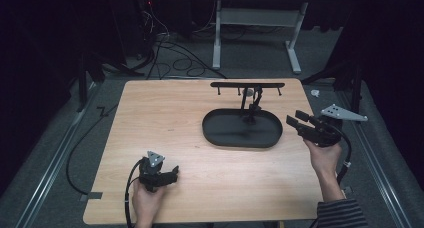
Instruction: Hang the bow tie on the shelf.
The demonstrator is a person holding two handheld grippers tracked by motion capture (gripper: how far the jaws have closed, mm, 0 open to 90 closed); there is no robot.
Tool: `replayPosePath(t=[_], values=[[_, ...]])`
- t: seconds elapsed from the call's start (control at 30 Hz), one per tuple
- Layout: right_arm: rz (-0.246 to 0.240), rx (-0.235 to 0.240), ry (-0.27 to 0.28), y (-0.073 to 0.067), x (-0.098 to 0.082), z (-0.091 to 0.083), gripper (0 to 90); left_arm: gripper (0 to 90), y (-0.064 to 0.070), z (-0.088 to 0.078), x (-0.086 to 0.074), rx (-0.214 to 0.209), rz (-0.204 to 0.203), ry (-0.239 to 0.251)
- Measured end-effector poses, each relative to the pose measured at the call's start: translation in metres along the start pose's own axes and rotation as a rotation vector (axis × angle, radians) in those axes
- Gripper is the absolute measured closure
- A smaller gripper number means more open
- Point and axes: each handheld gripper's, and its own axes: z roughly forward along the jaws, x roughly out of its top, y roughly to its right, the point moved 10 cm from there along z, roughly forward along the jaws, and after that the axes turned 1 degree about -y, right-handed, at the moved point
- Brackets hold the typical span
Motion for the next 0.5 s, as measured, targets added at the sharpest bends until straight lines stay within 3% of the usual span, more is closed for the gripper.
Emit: replayPosePath(t=[0.5], values=[[0.0, 0.013, 0.01, -0.006, -0.011, -0.013, 54.1, 17.4, 0.0, 0.0, 0.0, 0.001, 0.0, 0.0]])
